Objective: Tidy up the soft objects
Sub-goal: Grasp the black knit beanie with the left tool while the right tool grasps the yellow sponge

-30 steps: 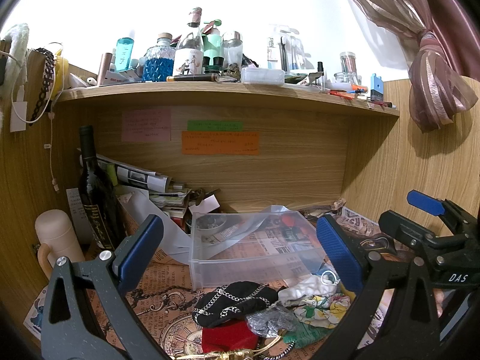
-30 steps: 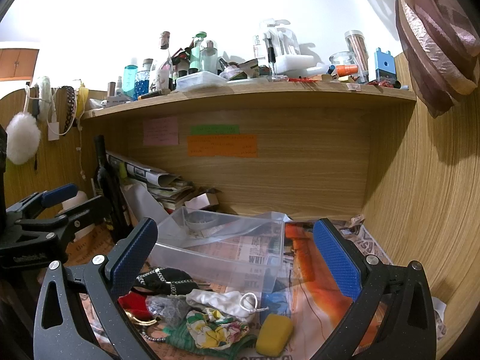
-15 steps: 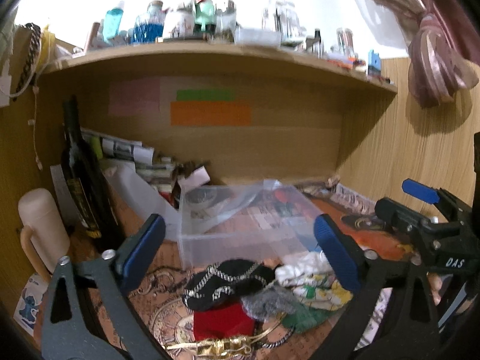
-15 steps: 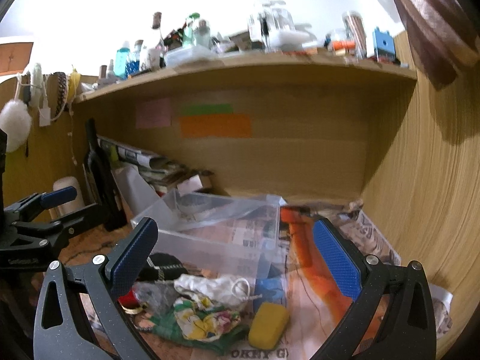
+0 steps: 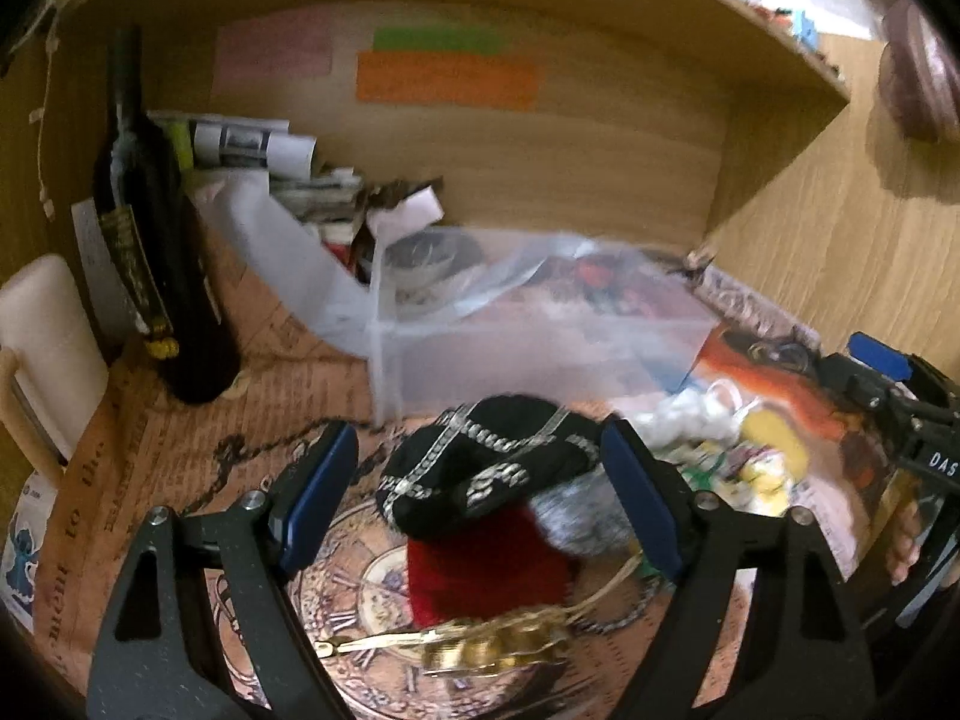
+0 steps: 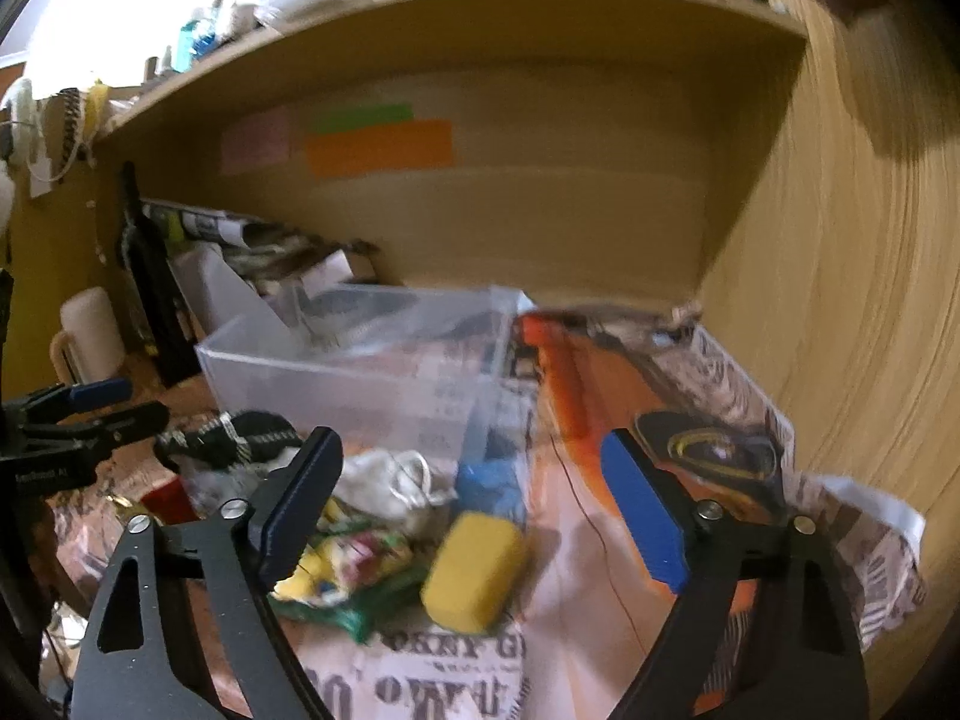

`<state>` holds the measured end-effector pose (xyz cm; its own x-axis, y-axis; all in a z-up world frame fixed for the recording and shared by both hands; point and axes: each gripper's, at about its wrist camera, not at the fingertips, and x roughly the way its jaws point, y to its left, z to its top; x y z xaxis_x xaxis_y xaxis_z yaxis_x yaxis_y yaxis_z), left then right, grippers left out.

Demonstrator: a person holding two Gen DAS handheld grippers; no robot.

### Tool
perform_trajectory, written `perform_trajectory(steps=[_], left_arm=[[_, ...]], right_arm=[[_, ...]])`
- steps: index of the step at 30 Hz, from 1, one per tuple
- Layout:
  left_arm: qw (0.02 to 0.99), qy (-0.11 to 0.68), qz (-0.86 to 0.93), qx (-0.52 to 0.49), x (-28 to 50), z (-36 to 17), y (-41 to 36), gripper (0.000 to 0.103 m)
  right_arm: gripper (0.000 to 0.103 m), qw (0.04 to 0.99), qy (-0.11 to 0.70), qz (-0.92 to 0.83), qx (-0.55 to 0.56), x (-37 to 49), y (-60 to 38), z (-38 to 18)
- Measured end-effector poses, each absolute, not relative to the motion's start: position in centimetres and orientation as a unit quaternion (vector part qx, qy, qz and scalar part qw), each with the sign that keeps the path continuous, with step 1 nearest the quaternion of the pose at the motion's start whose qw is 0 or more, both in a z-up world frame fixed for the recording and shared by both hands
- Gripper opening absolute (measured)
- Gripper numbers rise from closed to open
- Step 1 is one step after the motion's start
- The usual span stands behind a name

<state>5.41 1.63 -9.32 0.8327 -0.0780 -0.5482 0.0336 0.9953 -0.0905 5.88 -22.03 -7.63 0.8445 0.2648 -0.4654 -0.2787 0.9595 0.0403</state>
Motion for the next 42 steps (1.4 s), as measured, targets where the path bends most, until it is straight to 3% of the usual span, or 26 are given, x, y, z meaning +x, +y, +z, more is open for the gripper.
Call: perform_trajectory(steps=[7, 19, 21, 24, 27, 32, 42], left_arm=[[0.945, 0.323, -0.036, -0.044, 6.4, -11.3, 2.2, 0.083], [0.936, 0.345, -0.052, -0.047, 8.0, -12.5, 1.9, 0.037], [0.935, 0.349, -0.051, -0.048, 8.2, -12.6, 1.9, 0.028], [0.936, 0.347, -0.051, -0.045, 8.3, -12.6, 1.8, 0.024], [0.936, 0.345, -0.052, -0.043, 8.1, -12.5, 1.8, 0.013], [0.943, 0.325, -0.05, -0.044, 7.0, -11.3, 1.9, 0.011], [0.961, 0.27, -0.046, -0.038, 5.3, -7.3, 2.5, 0.01]], right_arm=[[0.07, 0.944, 0.301, 0.137, 0.012, 6.6, -23.6, -10.2], [0.06, 0.923, 0.347, 0.166, 0.03, 7.1, -23.5, -12.8], [0.056, 0.92, 0.351, 0.171, 0.028, 7.3, -23.2, -13.2], [0.051, 0.917, 0.356, 0.176, 0.026, 7.4, -23.0, -13.4], [0.036, 0.914, 0.359, 0.187, 0.026, 7.5, -22.9, -13.4], [0.03, 0.914, 0.358, 0.191, 0.029, 7.4, -22.8, -13.3], [0.029, 0.937, 0.302, 0.172, 0.036, 6.6, -23.9, -10.0]])
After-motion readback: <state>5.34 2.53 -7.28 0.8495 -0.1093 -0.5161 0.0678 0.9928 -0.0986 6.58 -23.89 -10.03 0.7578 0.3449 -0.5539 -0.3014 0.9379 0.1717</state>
